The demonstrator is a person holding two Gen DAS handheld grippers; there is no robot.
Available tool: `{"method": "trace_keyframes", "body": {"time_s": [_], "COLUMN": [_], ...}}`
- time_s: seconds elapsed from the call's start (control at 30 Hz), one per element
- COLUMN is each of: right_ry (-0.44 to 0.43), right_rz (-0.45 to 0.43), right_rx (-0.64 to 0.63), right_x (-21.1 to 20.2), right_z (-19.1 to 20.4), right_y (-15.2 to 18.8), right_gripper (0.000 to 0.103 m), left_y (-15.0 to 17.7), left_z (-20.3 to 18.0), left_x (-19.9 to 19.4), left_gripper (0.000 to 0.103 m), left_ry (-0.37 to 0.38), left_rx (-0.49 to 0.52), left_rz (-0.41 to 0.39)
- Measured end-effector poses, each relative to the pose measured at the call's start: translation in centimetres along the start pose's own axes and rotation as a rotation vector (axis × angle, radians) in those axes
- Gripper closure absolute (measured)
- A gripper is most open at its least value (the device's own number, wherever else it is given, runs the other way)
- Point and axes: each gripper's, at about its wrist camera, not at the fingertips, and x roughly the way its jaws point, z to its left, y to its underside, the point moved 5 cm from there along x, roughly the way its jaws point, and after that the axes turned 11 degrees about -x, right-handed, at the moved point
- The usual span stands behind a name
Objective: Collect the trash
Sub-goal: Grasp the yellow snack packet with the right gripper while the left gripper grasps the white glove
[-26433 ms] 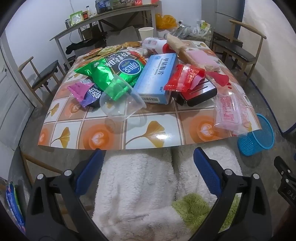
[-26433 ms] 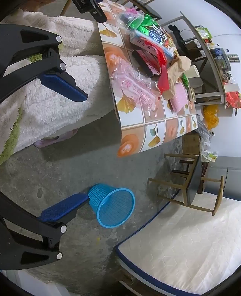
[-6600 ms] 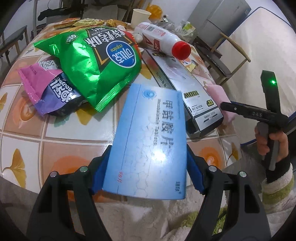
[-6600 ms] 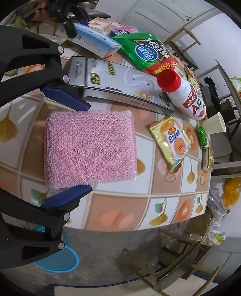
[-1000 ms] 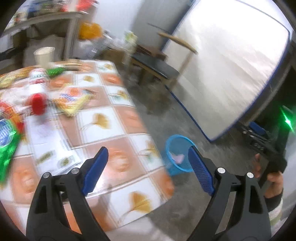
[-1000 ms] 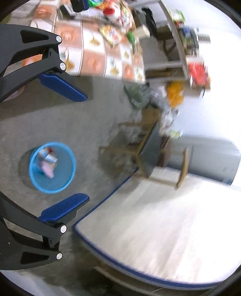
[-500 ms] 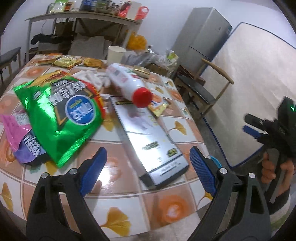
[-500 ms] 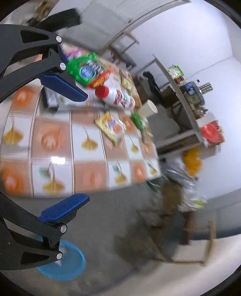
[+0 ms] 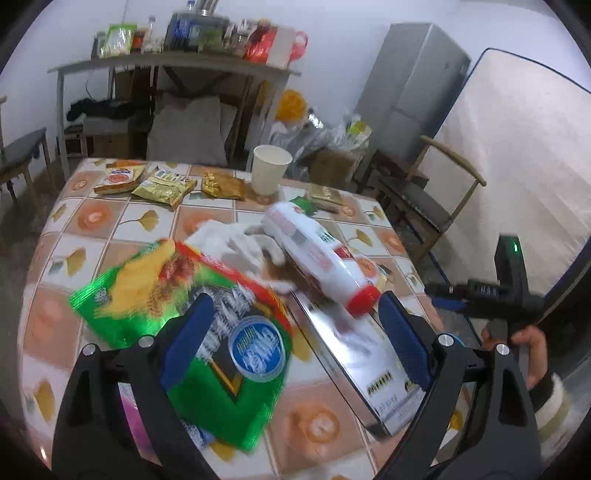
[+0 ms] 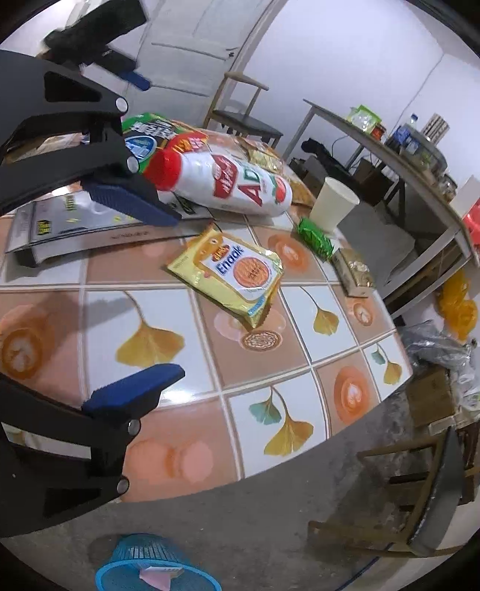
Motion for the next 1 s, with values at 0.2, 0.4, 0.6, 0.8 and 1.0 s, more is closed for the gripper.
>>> {"method": "trace_keyframes", "body": {"time_s": [0.2,0.4,0.6,0.8,1.0], "right_ry": [-0.051,-0.108,-0.138,-0.131,-0.093], "right_rz": [0.053,0.097,0.103,0.127,0.142], "right_rx": [0.108,0.190,0.220,0.209,0.201], "right_x": [3.0,5.3,6.6,8.0,8.8], "right_z": [-1.6,-2.3,-2.1,-1.3,-1.3], "right_y": [-1.3,-1.7,-2.9,-3.9,-4.2], "right_gripper": [0.042,0.050,0.056,0.066,0.085], "left_y": [-5.4,-6.5,-6.7,-6.2,-6.1], "left_z": [1.6,3.7,6.3,7.2,7.3], "left_x": [6.7,12.5,16.0,17.6,18.3], "left_gripper": [0.023,0.033,0.042,0.057,0.073], "left_ry": [-0.057,-0.152,-0.233,-0.260,-0.263], "left_rx": [-0.048,-0.130,-0.195,-0.205,-0.190], "left_rz": [0.168,0.298,0.346,0.375,0.380]}}
